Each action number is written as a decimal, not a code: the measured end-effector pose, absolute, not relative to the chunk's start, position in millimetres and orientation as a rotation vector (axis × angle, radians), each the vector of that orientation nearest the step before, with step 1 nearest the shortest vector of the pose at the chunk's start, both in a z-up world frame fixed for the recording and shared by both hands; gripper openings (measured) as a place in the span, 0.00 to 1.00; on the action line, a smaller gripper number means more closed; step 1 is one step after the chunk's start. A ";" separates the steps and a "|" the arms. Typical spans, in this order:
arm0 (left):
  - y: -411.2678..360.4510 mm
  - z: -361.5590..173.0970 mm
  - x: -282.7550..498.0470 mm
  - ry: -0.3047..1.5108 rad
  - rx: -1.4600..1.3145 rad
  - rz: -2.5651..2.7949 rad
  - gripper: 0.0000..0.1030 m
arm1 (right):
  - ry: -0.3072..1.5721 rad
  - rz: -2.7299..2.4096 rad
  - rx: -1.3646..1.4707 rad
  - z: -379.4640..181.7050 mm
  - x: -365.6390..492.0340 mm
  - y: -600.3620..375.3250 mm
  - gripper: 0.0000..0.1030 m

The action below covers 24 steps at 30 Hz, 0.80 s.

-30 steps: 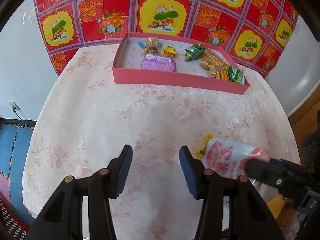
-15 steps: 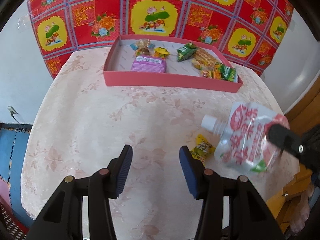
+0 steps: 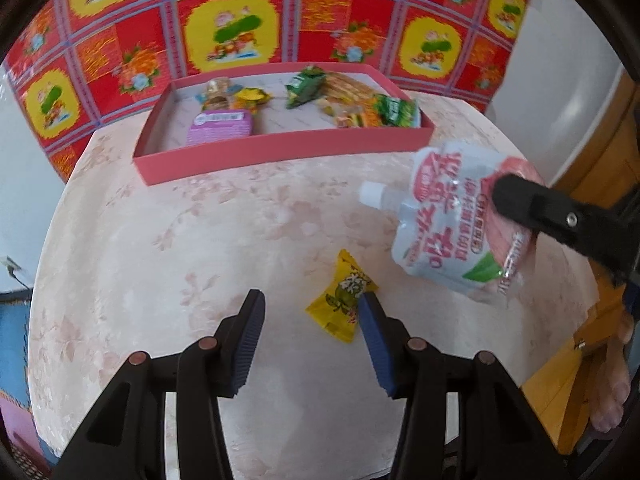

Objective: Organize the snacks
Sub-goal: 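Grasp the small yellow candy with the left tool while the right tool holds the pouch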

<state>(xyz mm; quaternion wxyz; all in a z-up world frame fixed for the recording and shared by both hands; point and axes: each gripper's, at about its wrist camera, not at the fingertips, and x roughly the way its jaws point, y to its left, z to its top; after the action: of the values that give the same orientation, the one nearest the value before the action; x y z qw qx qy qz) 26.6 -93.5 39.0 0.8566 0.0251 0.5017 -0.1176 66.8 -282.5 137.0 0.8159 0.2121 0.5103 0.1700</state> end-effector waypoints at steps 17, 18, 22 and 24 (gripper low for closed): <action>-106.0 33.2 26.7 1.025 0.076 -0.300 0.29 | 1.091 0.359 0.463 134.3 68.4 -286.7 0.28; -105.9 34.5 26.5 1.019 0.077 -0.300 0.29 | 1.088 0.359 0.462 134.9 68.8 -286.6 0.28; -102.3 40.3 26.6 0.999 0.064 -0.299 0.29 | 1.077 0.358 0.455 138.9 69.8 -286.0 0.28; -98.9 43.0 27.7 0.995 0.050 -0.298 0.29 | 1.070 0.357 0.451 141.3 70.7 -286.4 0.28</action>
<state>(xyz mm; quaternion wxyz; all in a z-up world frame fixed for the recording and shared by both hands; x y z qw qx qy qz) 27.7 -98.9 43.0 0.8680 0.0238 0.4752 -0.1424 70.7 -286.4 141.3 0.8211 0.2120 0.5028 0.1676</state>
